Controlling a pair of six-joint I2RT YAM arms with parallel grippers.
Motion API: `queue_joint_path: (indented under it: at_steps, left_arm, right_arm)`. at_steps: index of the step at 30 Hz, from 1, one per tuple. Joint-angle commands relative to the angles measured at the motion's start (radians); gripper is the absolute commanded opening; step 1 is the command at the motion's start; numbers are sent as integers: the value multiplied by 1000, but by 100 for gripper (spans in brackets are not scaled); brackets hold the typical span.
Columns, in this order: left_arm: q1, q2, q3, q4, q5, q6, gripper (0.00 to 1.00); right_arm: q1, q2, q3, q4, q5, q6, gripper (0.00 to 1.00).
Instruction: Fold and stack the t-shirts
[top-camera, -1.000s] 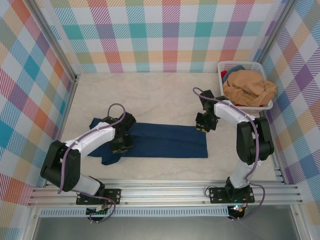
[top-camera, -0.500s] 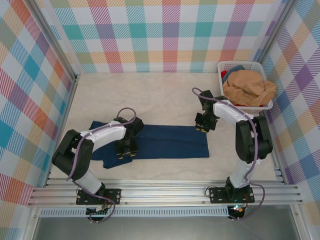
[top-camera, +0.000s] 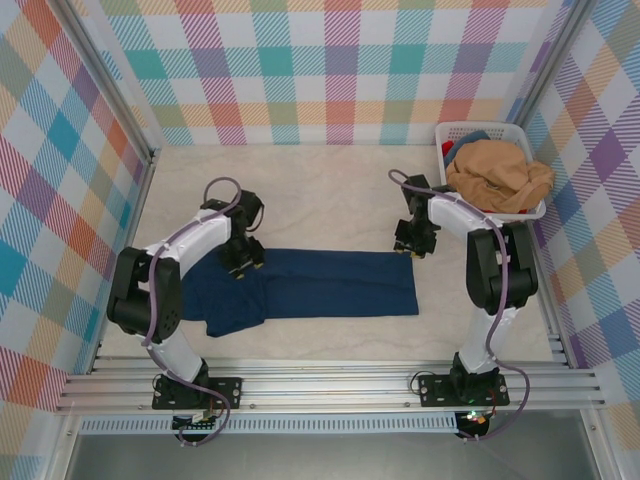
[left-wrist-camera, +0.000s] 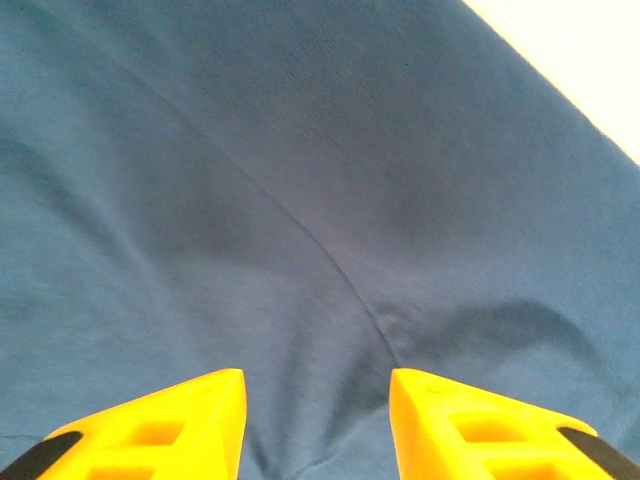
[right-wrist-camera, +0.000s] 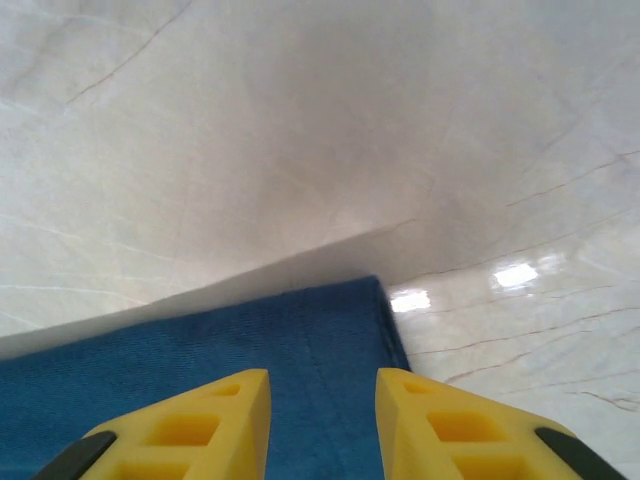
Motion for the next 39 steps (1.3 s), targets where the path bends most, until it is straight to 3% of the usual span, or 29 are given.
queue_joint_path:
  at_steps: [1,5,10,23,30,36,39]
  left_arm:
    - [-85,-18,-26,6,68,-39,41]
    - [-169,-55,-88,37,97,-48,40]
    - [-206,-53,-146,93,127,-26,39]
    - [-216,-6,-166,100,93,-2,38]
    - [-216,6,-175,111,79,-3,38]
    - [-216,29,-173,112,73,4,37]
    - [-216,44,-177,107,58,6,36]
  right_arm:
    - [-2,-87,-37,-61,-27,-19,33]
    - [-4,-193,-178,-44,-97,33,35]
    - [-9,-230,-308,55,-176,101,33]
    - [-16,-155,-310,59,-147,101,27]
    - [-15,-187,-317,36,-111,92,34]
    - [-16,-174,-339,59,-127,103,34]
    - [-16,-159,-335,88,-115,98,23]
